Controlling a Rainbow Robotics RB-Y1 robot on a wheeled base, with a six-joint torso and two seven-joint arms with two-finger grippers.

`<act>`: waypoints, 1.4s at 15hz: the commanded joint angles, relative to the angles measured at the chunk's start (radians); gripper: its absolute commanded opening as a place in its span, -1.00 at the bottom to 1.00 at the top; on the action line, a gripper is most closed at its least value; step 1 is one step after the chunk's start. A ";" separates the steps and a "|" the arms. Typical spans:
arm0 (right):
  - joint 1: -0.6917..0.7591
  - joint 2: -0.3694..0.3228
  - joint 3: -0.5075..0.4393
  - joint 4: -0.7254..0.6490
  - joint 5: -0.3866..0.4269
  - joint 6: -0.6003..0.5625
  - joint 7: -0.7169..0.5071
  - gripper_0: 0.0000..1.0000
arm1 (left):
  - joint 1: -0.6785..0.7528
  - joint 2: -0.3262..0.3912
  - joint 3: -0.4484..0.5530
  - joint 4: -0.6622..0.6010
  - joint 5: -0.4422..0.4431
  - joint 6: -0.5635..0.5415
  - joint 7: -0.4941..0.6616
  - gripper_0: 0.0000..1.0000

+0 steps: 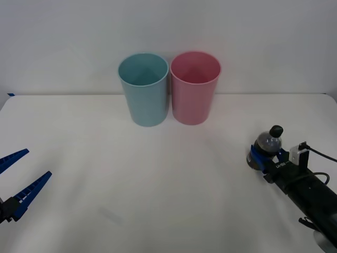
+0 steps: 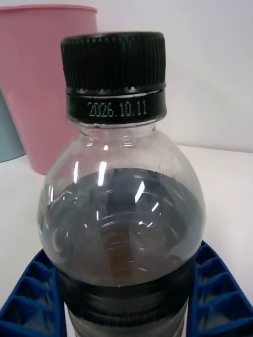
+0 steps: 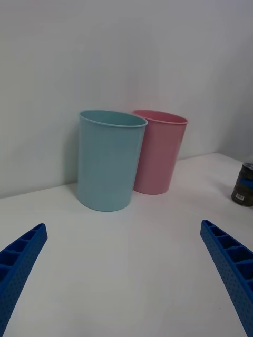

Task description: Grasp the object on the table and drop it into the matching bin: aluminum can to the light blue bin, PET bottle to the pink bin.

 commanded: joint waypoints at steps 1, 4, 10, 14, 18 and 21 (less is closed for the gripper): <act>-0.001 -0.001 0.000 0.000 0.000 -0.007 0.002 -1.00 | 0.000 0.000 0.000 0.000 0.000 0.000 0.000 1.00; 0.001 -0.001 0.000 -0.011 -0.002 -0.022 0.003 -1.00 | 0.000 0.000 0.000 0.000 0.000 0.000 0.000 1.00; 0.048 -0.010 0.011 -0.148 -0.005 -0.050 -0.101 -1.00 | 0.000 0.000 0.000 0.000 0.000 0.000 0.000 1.00; 0.094 -0.057 0.039 -0.286 -0.003 -0.042 -0.225 -1.00 | 0.000 0.000 0.000 0.000 0.000 0.000 0.000 1.00; 0.108 -0.117 0.059 -0.424 0.012 -0.037 -0.374 -1.00 | 0.000 0.000 0.000 0.000 0.000 0.000 0.000 1.00; 0.103 -0.159 0.066 -0.520 0.023 -0.028 -0.507 -1.00 | 0.000 0.000 0.000 0.000 0.000 0.000 0.000 1.00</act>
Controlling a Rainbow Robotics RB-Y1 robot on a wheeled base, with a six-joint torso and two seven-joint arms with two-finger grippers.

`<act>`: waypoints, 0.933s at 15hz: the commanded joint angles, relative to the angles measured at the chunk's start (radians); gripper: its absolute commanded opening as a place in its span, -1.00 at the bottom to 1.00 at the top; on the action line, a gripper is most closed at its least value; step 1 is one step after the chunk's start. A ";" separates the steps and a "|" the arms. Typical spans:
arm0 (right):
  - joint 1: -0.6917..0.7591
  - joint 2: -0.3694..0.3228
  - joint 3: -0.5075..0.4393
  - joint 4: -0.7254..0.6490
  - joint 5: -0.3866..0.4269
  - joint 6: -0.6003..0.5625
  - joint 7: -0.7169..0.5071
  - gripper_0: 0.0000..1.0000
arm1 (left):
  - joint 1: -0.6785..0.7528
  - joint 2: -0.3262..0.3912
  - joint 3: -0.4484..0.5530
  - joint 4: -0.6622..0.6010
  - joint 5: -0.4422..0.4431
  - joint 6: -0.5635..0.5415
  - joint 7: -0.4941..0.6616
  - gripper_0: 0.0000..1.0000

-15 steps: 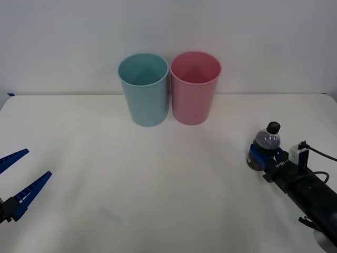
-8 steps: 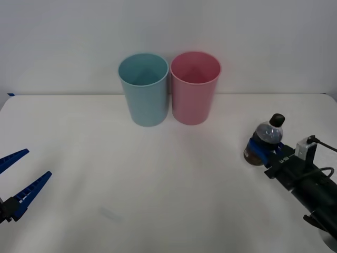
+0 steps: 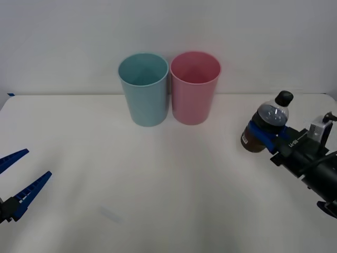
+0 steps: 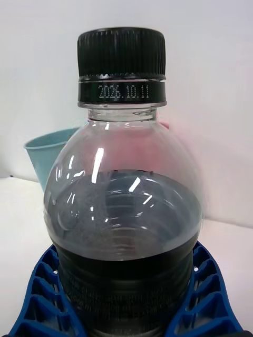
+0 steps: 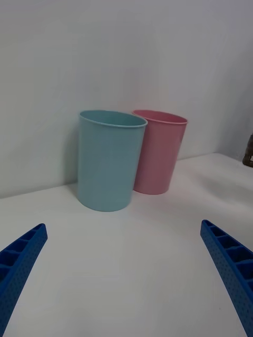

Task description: Grasp the object on the table and drop it into the matching bin: aluminum can to the light blue bin, PET bottle to the pink bin.

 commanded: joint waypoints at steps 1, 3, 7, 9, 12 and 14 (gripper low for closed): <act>-0.008 -0.044 0.012 -0.084 0.002 0.009 -0.126 -1.00 | 0.000 0.000 0.000 0.000 0.000 0.000 0.000 1.00; -0.034 -0.076 0.019 -0.126 0.002 0.019 -0.212 -1.00 | 0.000 0.000 0.000 0.000 0.000 0.000 0.000 1.00; -0.135 -0.119 0.042 -0.144 0.024 0.027 -0.327 -1.00 | 0.000 0.000 0.000 0.000 0.000 0.000 0.000 1.00; -0.189 -0.130 0.059 -0.141 0.053 0.044 -0.361 -1.00 | 0.000 0.000 0.000 0.000 0.000 0.000 0.000 1.00; -0.286 -0.155 0.116 -0.107 0.068 0.094 -0.366 -1.00 | 0.000 0.000 0.000 0.000 0.000 0.000 0.000 1.00; -0.364 -0.156 0.142 -0.043 0.084 0.091 -0.355 -1.00 | 0.000 0.000 0.000 0.000 0.000 0.000 0.000 1.00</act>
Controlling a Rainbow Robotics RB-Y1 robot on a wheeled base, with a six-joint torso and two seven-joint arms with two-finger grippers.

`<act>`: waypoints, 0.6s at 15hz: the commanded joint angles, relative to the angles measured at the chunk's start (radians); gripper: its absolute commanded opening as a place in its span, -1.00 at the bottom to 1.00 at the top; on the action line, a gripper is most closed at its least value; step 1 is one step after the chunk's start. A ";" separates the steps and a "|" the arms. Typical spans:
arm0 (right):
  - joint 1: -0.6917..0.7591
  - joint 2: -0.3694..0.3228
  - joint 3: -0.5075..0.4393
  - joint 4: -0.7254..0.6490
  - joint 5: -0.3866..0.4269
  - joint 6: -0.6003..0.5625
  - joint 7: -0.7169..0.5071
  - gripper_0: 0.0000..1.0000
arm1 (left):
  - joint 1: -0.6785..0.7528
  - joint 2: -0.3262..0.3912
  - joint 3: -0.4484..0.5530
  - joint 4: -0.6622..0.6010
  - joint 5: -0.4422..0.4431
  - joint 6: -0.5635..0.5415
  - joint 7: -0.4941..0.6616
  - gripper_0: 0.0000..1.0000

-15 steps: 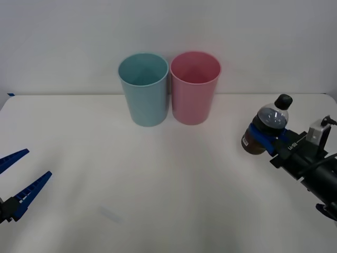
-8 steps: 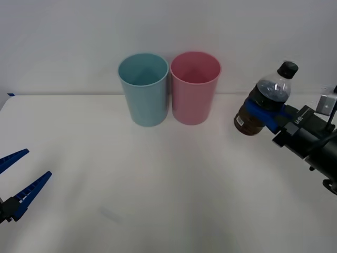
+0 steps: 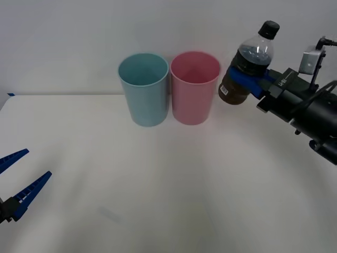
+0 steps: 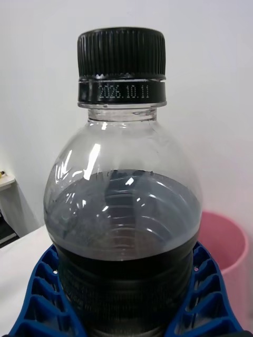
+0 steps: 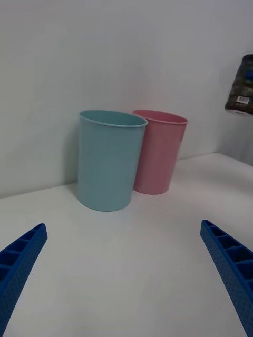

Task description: Grasp the object on the table and drop it into the matching bin: aluminum can to the light blue bin, PET bottle to the pink bin.

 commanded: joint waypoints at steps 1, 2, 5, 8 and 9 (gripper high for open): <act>-0.099 -0.002 0.035 0.083 0.018 -0.001 0.012 -1.00 | 0.000 0.000 0.000 0.000 0.000 0.000 0.000 1.00; -0.145 -0.002 0.050 0.124 0.024 -0.001 0.017 -1.00 | 0.000 0.000 0.000 0.000 0.000 0.000 0.000 1.00; -0.246 0.004 0.089 0.238 0.038 -0.001 0.032 -1.00 | 0.000 0.000 0.000 0.000 0.000 0.000 0.000 1.00; -0.344 0.044 0.103 0.359 0.081 -0.002 0.053 -1.00 | 0.000 0.000 0.000 0.000 0.000 0.000 0.000 1.00; -0.375 0.058 0.107 0.400 0.093 -0.002 0.061 -1.00 | 0.000 0.000 0.000 0.000 0.000 0.000 0.000 1.00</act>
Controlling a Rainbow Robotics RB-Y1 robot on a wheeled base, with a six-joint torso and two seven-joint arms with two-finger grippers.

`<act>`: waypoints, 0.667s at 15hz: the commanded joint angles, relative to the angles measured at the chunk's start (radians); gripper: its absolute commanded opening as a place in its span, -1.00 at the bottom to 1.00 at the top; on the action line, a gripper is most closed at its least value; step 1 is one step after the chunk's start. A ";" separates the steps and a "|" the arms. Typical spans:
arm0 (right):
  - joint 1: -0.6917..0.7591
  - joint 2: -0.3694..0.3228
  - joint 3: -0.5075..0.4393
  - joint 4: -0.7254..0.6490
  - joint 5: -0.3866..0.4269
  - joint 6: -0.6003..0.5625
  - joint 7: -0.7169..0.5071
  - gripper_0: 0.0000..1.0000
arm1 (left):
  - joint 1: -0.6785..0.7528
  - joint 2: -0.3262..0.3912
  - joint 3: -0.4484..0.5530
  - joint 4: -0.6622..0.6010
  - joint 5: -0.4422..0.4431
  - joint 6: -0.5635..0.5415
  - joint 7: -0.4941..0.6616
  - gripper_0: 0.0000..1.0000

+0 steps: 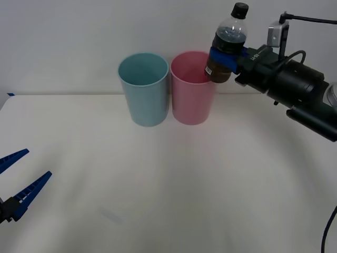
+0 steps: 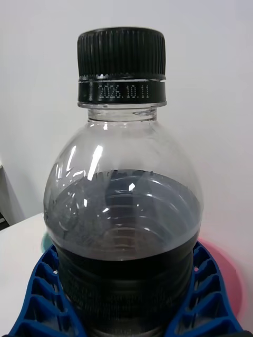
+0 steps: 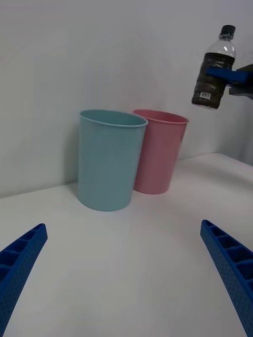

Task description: Grasp the object on the table and drop it into the matching bin: aluminum can to the light blue bin, PET bottle to the pink bin.

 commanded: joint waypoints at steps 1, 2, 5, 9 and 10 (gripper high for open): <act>-0.091 0.037 0.014 0.116 0.028 -0.001 0.022 -1.00 | 0.000 0.000 0.000 0.000 0.000 0.000 0.000 1.00; -0.137 0.048 0.026 0.175 0.028 -0.001 0.034 -1.00 | 0.000 0.000 0.000 0.000 0.000 0.000 0.000 1.00; -0.238 0.077 0.043 0.313 0.036 0.000 0.070 -1.00 | 0.000 0.000 0.000 0.000 0.000 0.000 0.000 1.00; -0.347 0.114 0.058 0.478 0.038 0.006 0.113 -1.00 | 0.000 0.000 0.000 0.000 0.000 0.000 0.000 1.00; -0.367 0.123 0.060 0.508 0.038 0.011 0.123 -1.00 | 0.000 0.000 0.000 0.000 0.000 0.000 0.000 1.00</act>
